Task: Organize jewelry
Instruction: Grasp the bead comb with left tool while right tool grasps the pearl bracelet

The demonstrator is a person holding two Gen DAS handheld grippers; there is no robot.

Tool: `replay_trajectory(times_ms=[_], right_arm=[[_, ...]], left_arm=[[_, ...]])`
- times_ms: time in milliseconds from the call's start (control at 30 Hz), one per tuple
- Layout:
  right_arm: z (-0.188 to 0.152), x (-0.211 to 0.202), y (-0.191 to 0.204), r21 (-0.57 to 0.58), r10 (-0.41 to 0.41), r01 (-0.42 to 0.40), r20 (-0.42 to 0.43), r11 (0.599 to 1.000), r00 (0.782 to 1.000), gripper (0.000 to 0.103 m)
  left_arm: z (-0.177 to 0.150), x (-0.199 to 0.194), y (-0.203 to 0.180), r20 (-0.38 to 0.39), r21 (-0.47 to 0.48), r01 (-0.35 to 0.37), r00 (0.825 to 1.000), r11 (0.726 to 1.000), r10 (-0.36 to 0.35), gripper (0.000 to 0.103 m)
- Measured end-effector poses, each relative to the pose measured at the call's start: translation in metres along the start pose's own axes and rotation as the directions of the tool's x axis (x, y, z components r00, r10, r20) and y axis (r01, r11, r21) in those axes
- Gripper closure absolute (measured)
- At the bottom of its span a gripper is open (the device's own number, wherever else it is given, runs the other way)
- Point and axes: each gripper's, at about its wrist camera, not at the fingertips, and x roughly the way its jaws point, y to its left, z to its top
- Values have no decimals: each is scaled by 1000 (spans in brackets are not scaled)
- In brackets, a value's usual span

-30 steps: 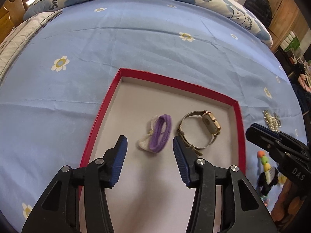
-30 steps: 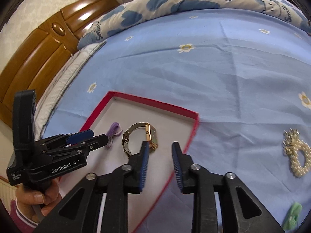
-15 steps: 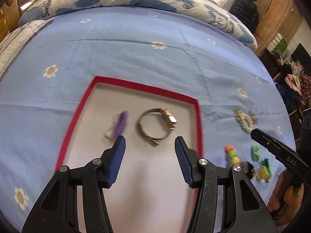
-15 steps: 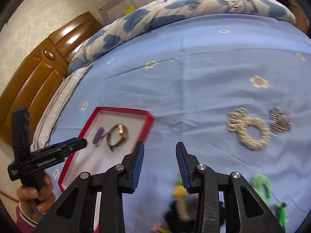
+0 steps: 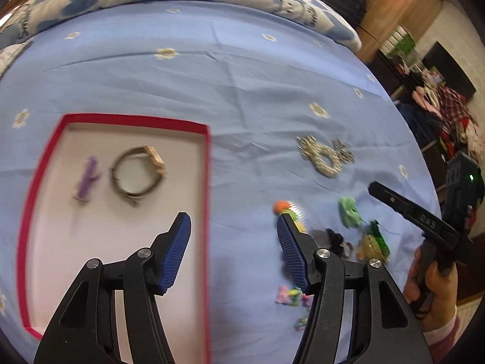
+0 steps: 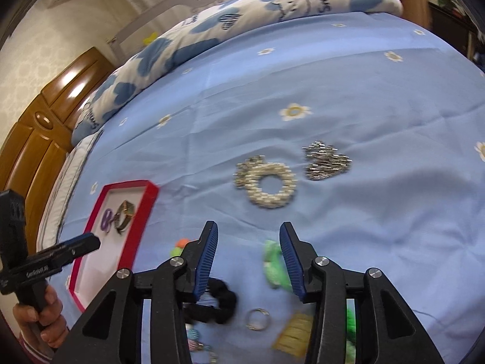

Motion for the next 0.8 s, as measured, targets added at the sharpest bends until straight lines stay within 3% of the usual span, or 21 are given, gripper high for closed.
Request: replay_trajectory(times_ms=[300, 667, 800], right_arm=[[11, 17, -21, 14, -10, 10, -7, 1000, 1000, 58], [28, 60, -30, 30, -8, 10, -60, 999, 998, 59], [29, 73, -34, 43, 3, 0, -78, 999, 997, 60]], left_arm=[[-2, 36, -35, -84, 13, 59, 995, 998, -58, 44], [-7, 78, -47, -189, -8, 93, 978, 996, -93, 44], [-5, 85, -48, -190, -29, 109, 975, 994, -112, 44]])
